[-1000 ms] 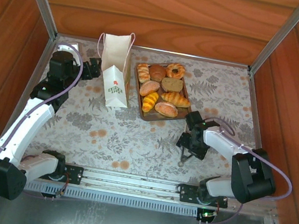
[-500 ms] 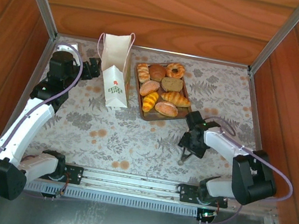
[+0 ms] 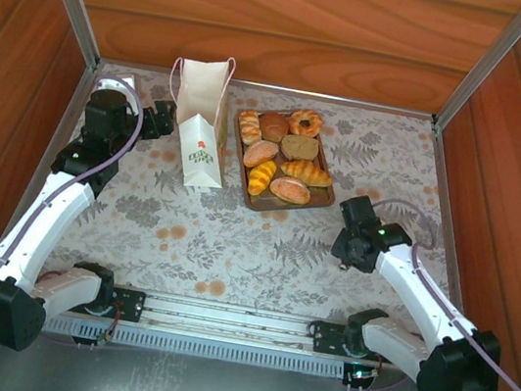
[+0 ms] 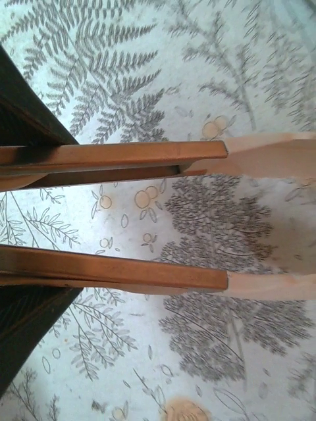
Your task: Place the fake bread into the paper bag
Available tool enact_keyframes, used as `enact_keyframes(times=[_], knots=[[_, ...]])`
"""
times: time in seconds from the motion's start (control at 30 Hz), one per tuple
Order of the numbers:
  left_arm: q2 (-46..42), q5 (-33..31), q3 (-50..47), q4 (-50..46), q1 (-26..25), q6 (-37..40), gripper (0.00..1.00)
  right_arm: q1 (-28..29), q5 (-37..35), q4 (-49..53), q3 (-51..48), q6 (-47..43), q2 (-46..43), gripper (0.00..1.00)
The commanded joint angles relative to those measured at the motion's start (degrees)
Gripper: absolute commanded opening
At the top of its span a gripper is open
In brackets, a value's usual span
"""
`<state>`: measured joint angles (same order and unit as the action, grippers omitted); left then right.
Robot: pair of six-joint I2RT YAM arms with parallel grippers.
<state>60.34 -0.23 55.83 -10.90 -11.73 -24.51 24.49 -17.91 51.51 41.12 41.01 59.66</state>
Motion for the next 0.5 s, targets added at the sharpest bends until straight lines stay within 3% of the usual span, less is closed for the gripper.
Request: enact_keyframes(times=[0.0, 0.3, 0.47], knots=[[-1.06, -0.33, 0.03, -1.02, 0.3, -1.03, 0.93, -2.66, -1.19, 3.13, 4.44, -4.88, -2.2, 0.49], [-2.27, 0.48, 3.55, -6.43, 0.64, -1.99, 0.93, -10.91, 6.16, 5.1, 16.3, -17.29, -4.56, 0.49], [-2.68, 8.03, 6.39, -10.19, 4.62, -5.85, 0.95, -13.5, 15.78, 5.57, 24.68, -26.85, -1.15, 0.5]])
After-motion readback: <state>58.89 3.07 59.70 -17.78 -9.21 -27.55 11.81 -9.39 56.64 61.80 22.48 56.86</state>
